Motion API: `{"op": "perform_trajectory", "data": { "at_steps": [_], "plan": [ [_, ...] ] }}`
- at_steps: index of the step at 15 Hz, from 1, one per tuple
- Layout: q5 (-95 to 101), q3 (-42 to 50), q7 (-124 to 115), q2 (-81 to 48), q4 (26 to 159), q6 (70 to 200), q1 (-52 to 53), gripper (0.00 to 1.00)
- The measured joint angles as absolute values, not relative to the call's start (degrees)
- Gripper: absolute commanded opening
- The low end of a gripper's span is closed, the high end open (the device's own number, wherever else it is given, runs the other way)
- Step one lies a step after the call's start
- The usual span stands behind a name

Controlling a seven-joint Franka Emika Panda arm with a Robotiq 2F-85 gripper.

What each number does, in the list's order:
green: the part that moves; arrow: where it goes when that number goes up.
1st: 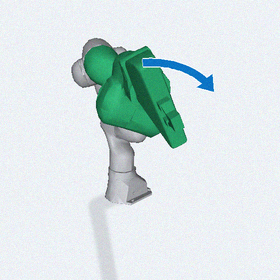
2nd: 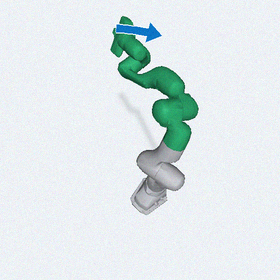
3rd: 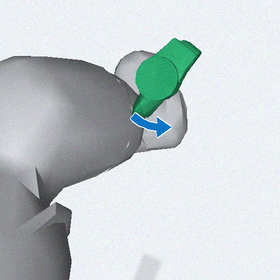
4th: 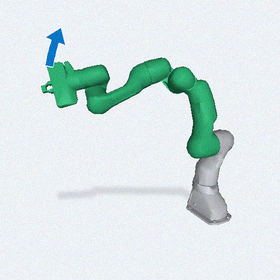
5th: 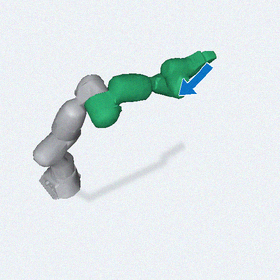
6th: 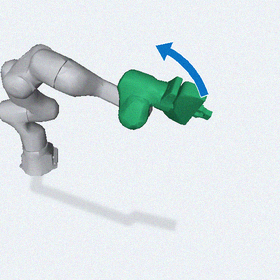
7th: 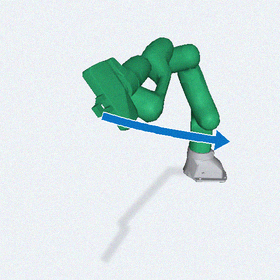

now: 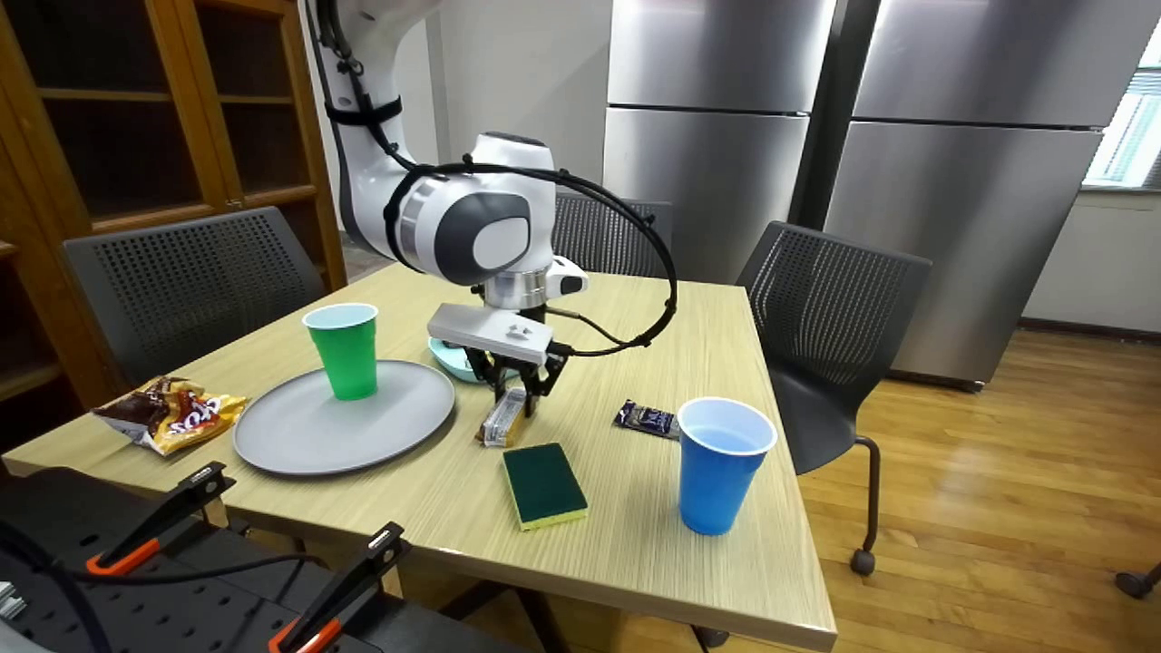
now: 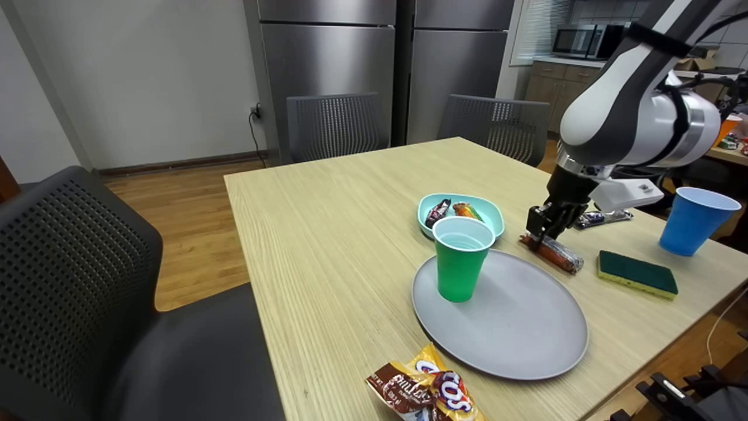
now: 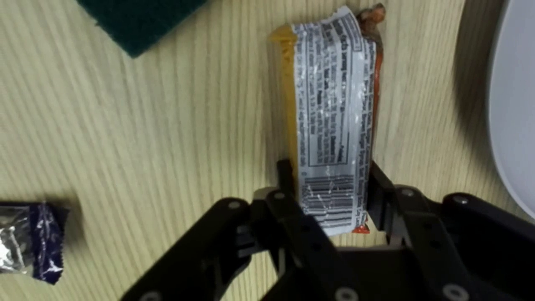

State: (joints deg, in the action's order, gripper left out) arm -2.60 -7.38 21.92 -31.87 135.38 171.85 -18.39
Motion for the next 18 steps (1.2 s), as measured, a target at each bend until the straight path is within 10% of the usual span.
{"op": "perform_trajectory", "data": {
  "at_steps": [18],
  "plan": [
    [-14.41,-16.40,15.92,-27.68,126.51,166.63,-17.33,0.18]
  ]
}}
